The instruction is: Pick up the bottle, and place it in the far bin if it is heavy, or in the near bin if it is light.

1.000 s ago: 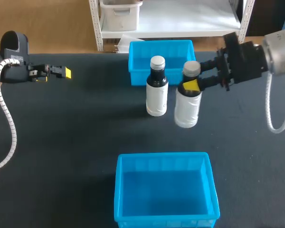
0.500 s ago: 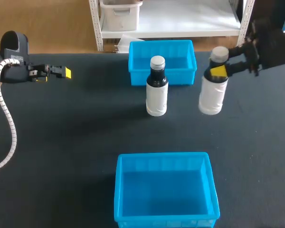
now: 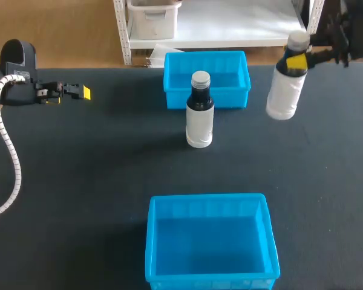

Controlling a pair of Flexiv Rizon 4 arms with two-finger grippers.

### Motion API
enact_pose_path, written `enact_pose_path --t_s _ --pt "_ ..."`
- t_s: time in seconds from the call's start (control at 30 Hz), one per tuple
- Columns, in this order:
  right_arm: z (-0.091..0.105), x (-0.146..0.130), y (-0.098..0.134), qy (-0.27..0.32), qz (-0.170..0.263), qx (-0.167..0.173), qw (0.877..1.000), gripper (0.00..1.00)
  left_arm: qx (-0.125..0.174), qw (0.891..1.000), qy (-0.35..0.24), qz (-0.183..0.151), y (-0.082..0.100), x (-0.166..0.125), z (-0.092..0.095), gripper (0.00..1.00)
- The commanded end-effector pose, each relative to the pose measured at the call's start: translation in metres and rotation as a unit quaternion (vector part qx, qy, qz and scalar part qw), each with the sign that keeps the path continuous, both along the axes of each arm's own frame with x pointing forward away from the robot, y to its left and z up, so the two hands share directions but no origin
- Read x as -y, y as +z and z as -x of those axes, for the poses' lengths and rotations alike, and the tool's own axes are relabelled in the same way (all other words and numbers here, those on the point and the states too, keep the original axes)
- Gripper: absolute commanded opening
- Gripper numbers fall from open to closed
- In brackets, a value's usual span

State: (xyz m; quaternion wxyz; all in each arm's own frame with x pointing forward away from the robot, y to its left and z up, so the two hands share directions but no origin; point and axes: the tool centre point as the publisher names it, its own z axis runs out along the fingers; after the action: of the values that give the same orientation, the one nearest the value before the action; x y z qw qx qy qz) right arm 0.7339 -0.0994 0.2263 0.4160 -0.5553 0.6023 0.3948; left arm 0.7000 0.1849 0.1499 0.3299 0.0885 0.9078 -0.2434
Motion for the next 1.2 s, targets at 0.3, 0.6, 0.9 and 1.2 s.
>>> enact_pose_path --t_s 0.3,0.6,0.9,1.2 --pt "-0.029 0.004 0.077 0.039 0.007 -0.013 0.999 0.00 0.000 1.000 0.000 0.000 0.000 0.000 0.000 1.00" --pt "-0.053 -0.007 0.103 0.056 0.005 -0.020 0.998 0.00 0.000 1.000 0.000 0.000 0.000 0.000 0.000 1.00" --pt "-0.072 -0.019 0.109 0.070 0.009 -0.038 0.997 0.00 0.000 1.000 0.000 0.000 0.000 0.000 0.000 1.00" --pt "-0.080 -0.034 0.100 0.081 0.016 -0.056 0.995 0.00 0.000 1.000 0.000 0.000 0.000 0.000 0.000 1.00"
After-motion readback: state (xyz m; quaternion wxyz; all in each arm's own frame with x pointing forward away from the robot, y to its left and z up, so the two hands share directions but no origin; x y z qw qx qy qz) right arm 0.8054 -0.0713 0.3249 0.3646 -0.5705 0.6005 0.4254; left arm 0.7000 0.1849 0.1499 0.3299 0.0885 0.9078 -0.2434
